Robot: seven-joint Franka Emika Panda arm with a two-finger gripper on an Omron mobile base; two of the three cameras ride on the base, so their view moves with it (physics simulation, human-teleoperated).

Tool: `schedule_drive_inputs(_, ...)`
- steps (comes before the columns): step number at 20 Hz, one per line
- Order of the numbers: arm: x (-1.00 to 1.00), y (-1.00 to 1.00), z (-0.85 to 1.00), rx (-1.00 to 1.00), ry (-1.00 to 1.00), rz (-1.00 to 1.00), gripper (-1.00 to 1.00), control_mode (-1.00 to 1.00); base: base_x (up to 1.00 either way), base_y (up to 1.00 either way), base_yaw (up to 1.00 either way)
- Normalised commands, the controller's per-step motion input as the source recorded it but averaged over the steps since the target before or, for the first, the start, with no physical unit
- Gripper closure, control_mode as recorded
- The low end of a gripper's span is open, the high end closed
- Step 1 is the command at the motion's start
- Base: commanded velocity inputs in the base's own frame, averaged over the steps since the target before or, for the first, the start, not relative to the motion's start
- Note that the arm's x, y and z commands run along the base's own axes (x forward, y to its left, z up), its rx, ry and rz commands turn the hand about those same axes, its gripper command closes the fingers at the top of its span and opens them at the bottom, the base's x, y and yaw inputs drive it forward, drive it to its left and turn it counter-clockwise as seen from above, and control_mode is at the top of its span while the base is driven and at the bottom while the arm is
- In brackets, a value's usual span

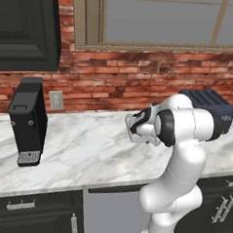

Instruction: Place the tupperware on the top shelf of the fridge. Make space for the tupperware among the existing items by rearranging them on the shelves if needed. Close the fridge door when finished.

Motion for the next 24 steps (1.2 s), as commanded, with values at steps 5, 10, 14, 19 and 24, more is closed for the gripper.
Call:
schedule_drive_inputs(5, -0.3, -0.07, 0.59, 0.0, 0.0, 0.0, 1.0, -1.0, 0.0, 0.0, 0.0)
schedule_drive_inputs(10, -0.71, -0.09, 0.86, 0.0, -0.01, 0.0, 1.0, -1.0, 0.0, 0.0, 0.0)
schedule_drive_inputs(14, -0.99, -0.07, 1.0, 0.02, -0.06, 0.05, 1.0, -1.0, 0.0, 0.0, 0.0)
schedule_drive_inputs(19, -0.94, 0.0, 1.0, 0.01, 0.0, 0.05, 1.0, -1.0, 0.0, 0.0, 0.0)
schedule_drive_inputs(24, -0.72, 0.0, 0.98, -0.05, 0.01, 0.0, 1.0, -1.0, 0.0, 0.0, 0.0)
